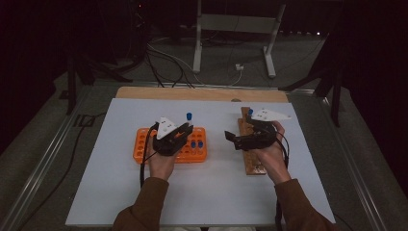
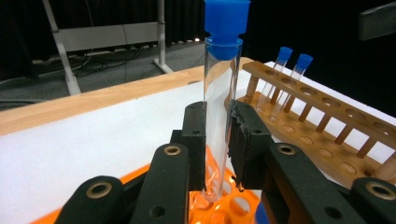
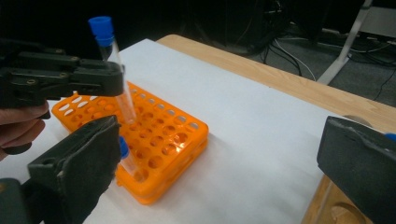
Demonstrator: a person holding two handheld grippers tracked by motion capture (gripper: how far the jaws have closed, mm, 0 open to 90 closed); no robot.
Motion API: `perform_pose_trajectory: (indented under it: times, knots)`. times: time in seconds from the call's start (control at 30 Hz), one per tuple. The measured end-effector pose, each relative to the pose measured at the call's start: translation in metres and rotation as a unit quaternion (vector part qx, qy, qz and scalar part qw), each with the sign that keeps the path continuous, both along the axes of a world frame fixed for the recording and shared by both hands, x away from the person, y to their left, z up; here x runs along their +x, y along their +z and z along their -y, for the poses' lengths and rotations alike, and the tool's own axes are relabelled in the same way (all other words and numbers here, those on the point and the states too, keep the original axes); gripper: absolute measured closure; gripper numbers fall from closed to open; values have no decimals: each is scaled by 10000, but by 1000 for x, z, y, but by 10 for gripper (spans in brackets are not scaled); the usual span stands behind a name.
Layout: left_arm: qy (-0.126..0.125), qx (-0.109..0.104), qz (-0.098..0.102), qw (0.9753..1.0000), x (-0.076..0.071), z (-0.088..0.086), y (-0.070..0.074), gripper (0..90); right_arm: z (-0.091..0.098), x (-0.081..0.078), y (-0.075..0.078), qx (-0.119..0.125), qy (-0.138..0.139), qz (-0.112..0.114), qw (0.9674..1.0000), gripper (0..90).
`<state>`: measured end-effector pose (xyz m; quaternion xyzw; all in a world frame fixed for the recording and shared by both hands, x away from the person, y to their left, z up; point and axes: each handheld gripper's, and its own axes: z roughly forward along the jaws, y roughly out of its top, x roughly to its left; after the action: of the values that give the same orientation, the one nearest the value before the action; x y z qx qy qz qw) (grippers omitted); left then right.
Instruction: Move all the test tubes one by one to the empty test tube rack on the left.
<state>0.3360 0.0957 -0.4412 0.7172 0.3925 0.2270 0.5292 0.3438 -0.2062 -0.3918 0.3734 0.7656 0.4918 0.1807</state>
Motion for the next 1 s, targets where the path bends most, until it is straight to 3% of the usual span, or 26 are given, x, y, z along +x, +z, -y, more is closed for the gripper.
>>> perform_pose_trajectory:
  times: [0.47, 1.0]
  knots:
    - [-20, 1, -148, 9999, -13, -15, -16, 784, 20, -5, -14, 52, -123, -74, 9999, 0]
    - [-141, -59, -322, 9994, -19, -13, -36, 784, 34, -12, -24, 89, -199, -106, 9997, 0]
